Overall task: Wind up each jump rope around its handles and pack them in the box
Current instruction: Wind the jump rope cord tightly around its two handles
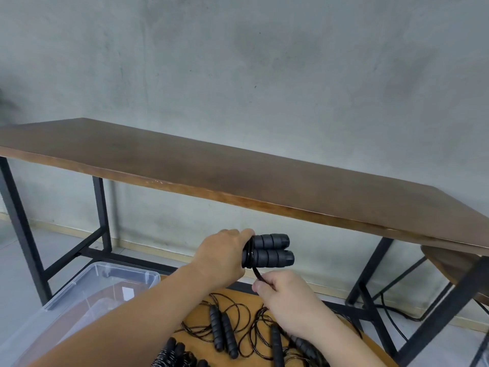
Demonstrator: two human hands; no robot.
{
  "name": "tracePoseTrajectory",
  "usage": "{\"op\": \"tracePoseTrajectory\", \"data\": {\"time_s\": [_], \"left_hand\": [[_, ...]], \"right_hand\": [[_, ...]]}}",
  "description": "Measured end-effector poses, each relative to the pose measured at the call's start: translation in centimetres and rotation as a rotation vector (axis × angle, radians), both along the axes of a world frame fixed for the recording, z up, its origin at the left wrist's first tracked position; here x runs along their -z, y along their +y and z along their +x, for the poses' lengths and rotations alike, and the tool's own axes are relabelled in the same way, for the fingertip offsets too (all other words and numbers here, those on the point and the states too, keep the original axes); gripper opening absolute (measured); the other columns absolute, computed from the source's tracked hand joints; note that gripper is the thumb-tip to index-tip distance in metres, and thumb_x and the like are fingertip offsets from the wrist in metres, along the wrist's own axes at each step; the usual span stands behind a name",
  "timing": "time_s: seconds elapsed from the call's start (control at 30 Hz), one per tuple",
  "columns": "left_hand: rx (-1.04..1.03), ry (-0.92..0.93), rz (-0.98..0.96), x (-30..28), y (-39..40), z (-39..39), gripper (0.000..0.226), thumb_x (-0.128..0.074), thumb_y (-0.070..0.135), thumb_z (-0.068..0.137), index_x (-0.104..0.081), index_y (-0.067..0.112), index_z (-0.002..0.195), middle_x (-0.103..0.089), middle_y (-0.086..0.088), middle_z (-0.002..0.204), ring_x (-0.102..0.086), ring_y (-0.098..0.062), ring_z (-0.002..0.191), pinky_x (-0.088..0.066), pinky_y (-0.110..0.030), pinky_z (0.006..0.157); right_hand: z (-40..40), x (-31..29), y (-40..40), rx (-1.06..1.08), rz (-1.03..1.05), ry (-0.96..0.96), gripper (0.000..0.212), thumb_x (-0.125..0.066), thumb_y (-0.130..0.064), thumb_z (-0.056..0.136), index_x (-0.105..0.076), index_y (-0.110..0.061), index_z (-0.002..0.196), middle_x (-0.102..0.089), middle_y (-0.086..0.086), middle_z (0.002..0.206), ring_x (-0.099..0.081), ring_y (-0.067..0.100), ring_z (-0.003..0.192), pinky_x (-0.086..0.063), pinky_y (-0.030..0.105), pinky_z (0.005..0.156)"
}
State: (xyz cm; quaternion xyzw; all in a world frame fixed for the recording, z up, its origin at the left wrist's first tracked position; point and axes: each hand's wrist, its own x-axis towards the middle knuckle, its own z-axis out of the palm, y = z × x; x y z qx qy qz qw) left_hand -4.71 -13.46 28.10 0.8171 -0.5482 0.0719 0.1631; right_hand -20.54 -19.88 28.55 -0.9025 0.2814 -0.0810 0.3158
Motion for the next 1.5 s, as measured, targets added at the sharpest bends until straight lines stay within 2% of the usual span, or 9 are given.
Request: {"op": "tracePoseTrajectory", "data": {"time_s": [0.13, 0.33, 0.57, 0.67, 0.93, 1.17, 1.27, 1.37, 1.5], "left_hand": [[0.018, -0.096, 0.025, 0.5, 0.0, -0.1, 0.050, -0.060, 0.021, 0.087, -0.039, 0.028, 0.131, -0.057, 0.000, 0.110, -0.054, -0.021, 0.102, -0.043, -0.030, 0.072], [0.129, -0.183, 0.088, -0.1, 0.4, -1.6, 0.052, -0.065, 0.023, 0.086, -0.040, 0.030, 0.132, -0.057, 0.001, 0.114, -0.052, -0.020, 0.103, -0.042, -0.032, 0.084], [0.264, 0.170, 0.055, -1.6, 1.9, -2.1, 0.046, -0.068, 0.017, 0.082, -0.049, 0.031, 0.122, -0.059, 0.005, 0.107, -0.053, -0.016, 0.098, -0.049, -0.034, 0.088], [0.299, 0.278, 0.012, -1.7, 2.1, -2.4, 0.040, -0.067, 0.014, 0.083, -0.050, 0.033, 0.114, -0.057, 0.010, 0.098, -0.054, -0.012, 0.091, -0.049, -0.026, 0.078], [0.307, 0.334, 0.009, -1.6, 2.5, -2.5, 0.037, -0.065, 0.012, 0.082, -0.053, 0.029, 0.113, -0.059, 0.008, 0.095, -0.056, -0.012, 0.087, -0.051, -0.028, 0.078], [0.302, 0.487, 0.060, -2.0, 2.7, -3.0, 0.088, -0.066, 0.010, 0.082, -0.017, 0.045, 0.146, -0.058, 0.008, 0.086, -0.055, -0.006, 0.075, -0.042, -0.015, 0.067], [0.328, 0.610, 0.011, -2.0, 2.8, -2.9, 0.094, -0.065, 0.004, 0.081, -0.018, 0.054, 0.145, -0.059, 0.010, 0.084, -0.055, 0.001, 0.068, -0.043, -0.012, 0.063], [0.297, 0.658, -0.078, -1.6, 2.5, -2.6, 0.083, -0.065, 0.002, 0.078, -0.036, 0.055, 0.135, -0.060, 0.015, 0.092, -0.058, 0.001, 0.076, -0.046, -0.013, 0.065], [0.216, 0.598, -0.156, -1.2, 2.0, -1.6, 0.066, -0.062, 0.002, 0.077, -0.047, 0.046, 0.123, -0.062, 0.010, 0.094, -0.058, -0.007, 0.083, -0.049, -0.016, 0.069]], "right_hand": [[-0.1, -2.8, -0.3, -0.140, -0.295, 0.127, 0.021, -0.049, -0.029, 0.098, -0.064, -0.021, 0.085, -0.060, -0.005, 0.076, -0.057, 0.009, 0.067, -0.041, 0.020, 0.056], [0.9, -7.3, -2.1, -0.223, -0.311, 0.178, 0.010, -0.069, -0.029, 0.087, -0.078, -0.025, 0.088, -0.071, -0.007, 0.084, -0.065, 0.008, 0.078, -0.055, 0.020, 0.064], [1.6, -8.4, -6.4, -0.258, -0.020, 0.077, 0.021, -0.085, -0.042, 0.069, -0.077, -0.024, 0.076, -0.071, -0.008, 0.074, -0.065, 0.005, 0.070, -0.056, 0.029, 0.072], [1.6, -7.6, -7.2, -0.260, 0.205, -0.008, 0.025, -0.085, -0.039, 0.064, -0.075, -0.018, 0.073, -0.070, -0.003, 0.071, -0.063, 0.009, 0.068, -0.051, 0.028, 0.067], [1.7, -4.7, -8.0, -0.201, 0.578, -0.114, 0.013, -0.079, -0.025, 0.067, -0.073, -0.014, 0.073, -0.070, 0.005, 0.074, -0.066, 0.015, 0.068, -0.054, 0.027, 0.063], [1.4, -2.7, -8.3, -0.123, 0.706, -0.146, 0.030, -0.081, -0.041, 0.067, -0.070, -0.014, 0.075, -0.068, 0.006, 0.074, -0.064, 0.018, 0.065, -0.053, 0.029, 0.062], [0.9, -0.5, -7.0, 0.067, 1.078, -0.366, 0.019, -0.070, -0.019, 0.081, -0.064, -0.001, 0.084, -0.071, 0.009, 0.067, -0.067, 0.019, 0.057, -0.054, 0.024, 0.051], [0.9, 1.4, -5.3, 0.047, 1.183, -0.472, 0.022, -0.072, -0.018, 0.074, -0.061, -0.002, 0.084, -0.058, 0.007, 0.066, -0.047, 0.014, 0.053, -0.032, 0.023, 0.045], [1.7, 2.2, -3.0, 0.094, 1.104, -0.482, 0.018, -0.049, -0.016, 0.097, -0.058, -0.004, 0.106, -0.045, 0.002, 0.063, -0.025, 0.009, 0.052, -0.016, 0.022, 0.045]]}}
